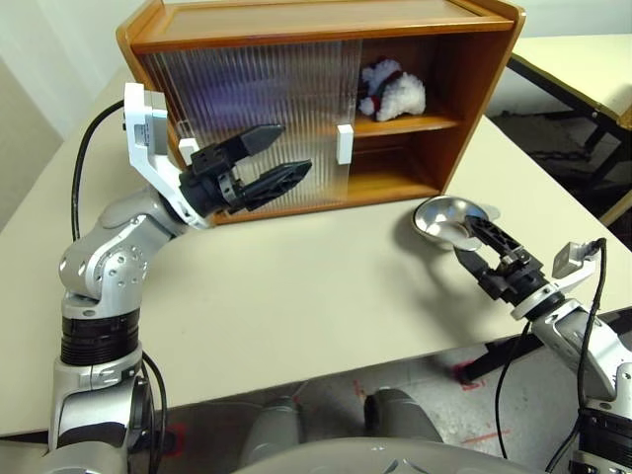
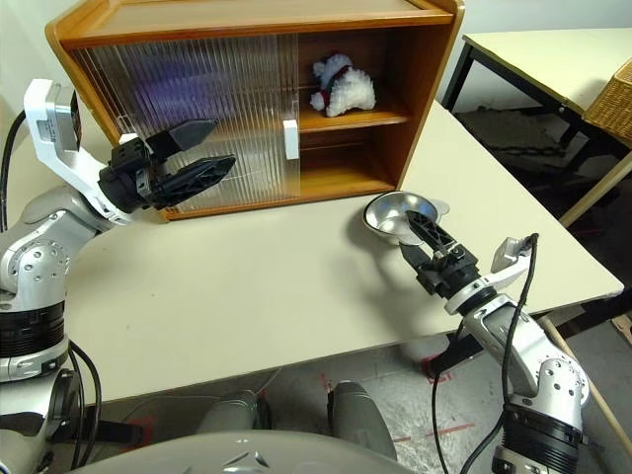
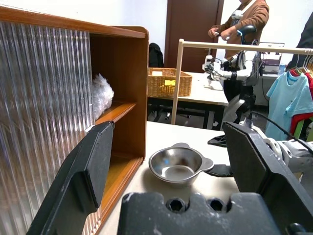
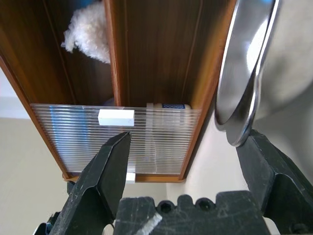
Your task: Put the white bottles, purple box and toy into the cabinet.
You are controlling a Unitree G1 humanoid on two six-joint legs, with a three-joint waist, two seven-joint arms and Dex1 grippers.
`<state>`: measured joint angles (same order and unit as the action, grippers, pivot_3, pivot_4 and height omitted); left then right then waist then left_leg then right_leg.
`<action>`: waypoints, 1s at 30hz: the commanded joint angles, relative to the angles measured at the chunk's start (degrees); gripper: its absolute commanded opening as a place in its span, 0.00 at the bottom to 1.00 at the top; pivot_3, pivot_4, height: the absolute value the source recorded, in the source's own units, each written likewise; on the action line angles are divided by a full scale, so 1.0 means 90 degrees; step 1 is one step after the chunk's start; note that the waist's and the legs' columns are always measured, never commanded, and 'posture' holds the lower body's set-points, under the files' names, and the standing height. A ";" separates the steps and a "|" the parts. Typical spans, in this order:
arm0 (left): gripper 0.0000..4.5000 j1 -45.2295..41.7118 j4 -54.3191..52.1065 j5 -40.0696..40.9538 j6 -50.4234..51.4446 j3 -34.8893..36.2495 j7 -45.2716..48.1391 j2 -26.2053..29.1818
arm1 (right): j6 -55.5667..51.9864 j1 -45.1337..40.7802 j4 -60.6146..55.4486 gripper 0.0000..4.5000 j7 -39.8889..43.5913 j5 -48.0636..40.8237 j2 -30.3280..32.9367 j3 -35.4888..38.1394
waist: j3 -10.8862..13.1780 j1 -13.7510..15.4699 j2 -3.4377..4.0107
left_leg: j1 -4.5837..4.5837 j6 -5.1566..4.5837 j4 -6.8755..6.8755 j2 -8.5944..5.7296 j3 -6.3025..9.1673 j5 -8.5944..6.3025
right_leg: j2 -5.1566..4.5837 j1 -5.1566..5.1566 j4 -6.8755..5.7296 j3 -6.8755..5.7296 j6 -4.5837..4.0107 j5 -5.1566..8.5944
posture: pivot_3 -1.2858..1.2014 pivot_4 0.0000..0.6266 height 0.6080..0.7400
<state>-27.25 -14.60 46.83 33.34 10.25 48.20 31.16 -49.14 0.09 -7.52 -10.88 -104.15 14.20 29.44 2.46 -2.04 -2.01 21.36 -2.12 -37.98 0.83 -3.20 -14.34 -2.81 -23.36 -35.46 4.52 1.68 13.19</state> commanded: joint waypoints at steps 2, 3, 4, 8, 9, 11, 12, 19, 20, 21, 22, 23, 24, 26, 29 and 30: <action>1.00 0.0023 -0.0036 0.0008 0.0006 -0.0001 -0.0016 -0.0002 | 0.0397 0.0031 -0.0223 0.99 -0.0293 -0.0112 -0.0053 -0.0159 | 0.0000 0.0000 0.0000 | 0.0000 -0.0001 0.0000 -0.0001 0.0000 -0.0001 | -0.0001 0.0000 0.0001 0.0000 0.0000 0.0000 | 0.54 0.00 1.00; 1.00 0.0019 -0.0040 0.0010 0.0007 -0.0002 -0.0017 -0.0004 | 0.0435 0.0051 -0.0245 0.99 -0.0294 -0.0080 -0.0081 -0.0202 | 0.0000 0.0000 0.0000 | 0.0000 -0.0001 0.0000 0.0000 0.0000 -0.0001 | 0.0000 0.0000 0.0001 0.0000 0.0000 0.0000 | 0.54 0.00 1.00; 1.00 0.0016 -0.0040 0.0010 0.0005 -0.0005 -0.0015 -0.0005 | 0.0469 0.0072 -0.0264 0.99 -0.0284 -0.0047 -0.0107 -0.0245 | 0.0000 -0.0001 0.0000 | 0.0000 -0.0001 0.0000 0.0000 0.0000 -0.0001 | 0.0000 0.0000 0.0001 0.0000 -0.0001 0.0001 | 0.54 0.00 1.00; 1.00 0.0003 -0.0064 0.0023 0.0015 -0.0012 -0.0024 -0.0009 | 0.0585 0.0233 -0.0347 0.91 -0.0195 0.0112 -0.0201 -0.0342 | 0.0001 -0.0001 0.0001 | 0.0000 -0.0001 0.0001 0.0000 0.0000 -0.0001 | 0.0000 0.0000 0.0000 0.0002 -0.0006 0.0003 | 0.54 0.00 1.00; 1.00 -0.0007 -0.0061 0.0026 0.0017 -0.0013 -0.0023 -0.0007 | 0.0612 0.0282 -0.0390 0.86 -0.0175 0.0155 -0.0230 -0.0363 | 0.0001 -0.0001 0.0001 | -0.0001 -0.0001 0.0001 0.0000 -0.0001 -0.0001 | -0.0001 0.0000 0.0001 0.0002 -0.0006 0.0004 | 0.54 0.01 1.00; 1.00 -0.0021 -0.0057 0.0028 0.0017 -0.0013 -0.0021 -0.0004 | 0.0661 0.0374 -0.0481 0.71 -0.0141 0.0196 -0.0274 -0.0404 | 0.0001 -0.0001 0.0002 | 0.0000 -0.0001 0.0001 0.0000 -0.0001 -0.0001 | -0.0001 -0.0001 0.0001 0.0002 -0.0006 0.0004 | 0.54 0.01 1.00; 1.00 -0.0025 -0.0056 0.0028 0.0017 -0.0012 -0.0022 -0.0004 | 0.0683 0.0411 -0.0519 0.62 -0.0125 0.0204 -0.0285 -0.0420 | 0.0002 -0.0002 0.0003 | 0.0000 -0.0002 0.0002 0.0000 -0.0001 -0.0001 | -0.0001 -0.0001 0.0001 0.0001 -0.0007 0.0004 | 0.54 0.01 1.00; 1.00 -0.0065 -0.0056 0.0045 0.0028 -0.0002 -0.0022 0.0015 | 0.0842 0.0680 -0.0792 0.01 0.0040 0.0270 -0.0341 -0.0512 | 0.0004 0.0001 0.0006 | 0.0000 -0.0001 0.0002 0.0001 0.0000 -0.0001 | -0.0002 -0.0001 0.0001 0.0001 -0.0009 0.0005 | 0.55 0.00 1.00; 1.00 -0.0068 -0.0051 0.0042 0.0025 -0.0001 -0.0019 0.0018 | 0.0859 0.0701 -0.0804 0.01 0.0064 0.0272 -0.0339 -0.0518 | 0.0004 0.0001 0.0006 | -0.0001 -0.0001 0.0002 0.0000 0.0000 -0.0001 | -0.0002 -0.0001 0.0001 0.0002 -0.0010 0.0006 | 0.55 0.00 1.00; 1.00 -0.0073 -0.0045 0.0038 0.0022 -0.0001 -0.0014 0.0023 | 0.0879 0.0722 -0.0830 0.01 0.0081 0.0276 -0.0349 -0.0535 | 0.0004 0.0001 0.0006 | -0.0001 -0.0001 0.0002 0.0000 0.0000 -0.0001 | -0.0003 -0.0001 0.0002 0.0002 -0.0010 0.0006 | 0.55 0.00 1.00; 1.00 -0.0079 -0.0036 0.0033 0.0019 -0.0003 -0.0010 0.0024 | 0.0896 0.0731 -0.0842 0.01 0.0090 0.0280 -0.0354 -0.0549 | 0.0004 0.0001 0.0006 | 0.0000 -0.0001 0.0002 0.0000 -0.0001 -0.0001 | -0.0003 -0.0001 0.0002 0.0002 -0.0010 0.0006 | 0.55 0.00 1.00; 1.00 -0.0091 -0.0018 0.0025 0.0014 -0.0007 -0.0005 0.0023 | 0.0915 0.0726 -0.0849 0.01 0.0092 0.0286 -0.0363 -0.0571 | 0.0004 -0.0002 0.0006 | -0.0001 -0.0001 0.0002 0.0000 -0.0001 -0.0001 | -0.0003 -0.0001 0.0002 0.0002 -0.0012 0.0007 | 0.55 0.00 1.00; 1.00 -0.0096 -0.0012 0.0020 0.0009 -0.0008 0.0002 0.0028 | 0.0943 0.0727 -0.0888 0.01 0.0080 0.0297 -0.0391 -0.0606 | 0.0004 -0.0004 0.0006 | 0.0000 -0.0001 0.0002 0.0000 -0.0001 -0.0001 | -0.0003 -0.0001 0.0002 0.0002 -0.0013 0.0008 | 0.55 0.00 1.00; 1.00 -0.0102 -0.0003 0.0014 0.0005 -0.0005 0.0017 0.0038 | 0.0988 0.0746 -0.0987 0.01 0.0051 0.0301 -0.0443 -0.0674 | 0.0004 -0.0003 0.0006 | 0.0000 0.0000 0.0003 0.0001 -0.0001 -0.0001 | -0.0002 -0.0001 0.0001 0.0003 -0.0013 0.0008 | 0.55 0.00 1.00; 1.00 -0.0119 0.0044 -0.0004 -0.0008 -0.0014 0.0043 0.0035 | 0.1007 0.0797 -0.1098 0.01 0.0094 0.0283 -0.0429 -0.0767 | 0.0004 -0.0001 0.0007 | -0.0001 0.0000 0.0004 0.0002 0.0000 -0.0001 | -0.0002 -0.0002 0.0001 0.0001 -0.0013 0.0008 | 0.54 0.00 1.00; 1.00 -0.0114 0.0053 -0.0013 -0.0018 -0.0018 0.0053 0.0030 | 0.1002 0.0819 -0.1142 0.01 0.0112 0.0293 -0.0408 -0.0801 | 0.0004 -0.0001 0.0007 | -0.0001 0.0000 0.0004 0.0002 0.0000 -0.0001 | -0.0002 -0.0002 0.0002 0.0002 -0.0013 0.0008 | 0.54 0.00 1.00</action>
<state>-27.93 -14.75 46.99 33.34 10.25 48.33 31.18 -41.12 6.89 -16.27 -9.89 -101.67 10.25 22.85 2.50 -2.05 -1.95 21.35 -2.13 -37.94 0.84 -3.21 -14.36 -2.84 -23.38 -35.42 4.53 1.56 13.25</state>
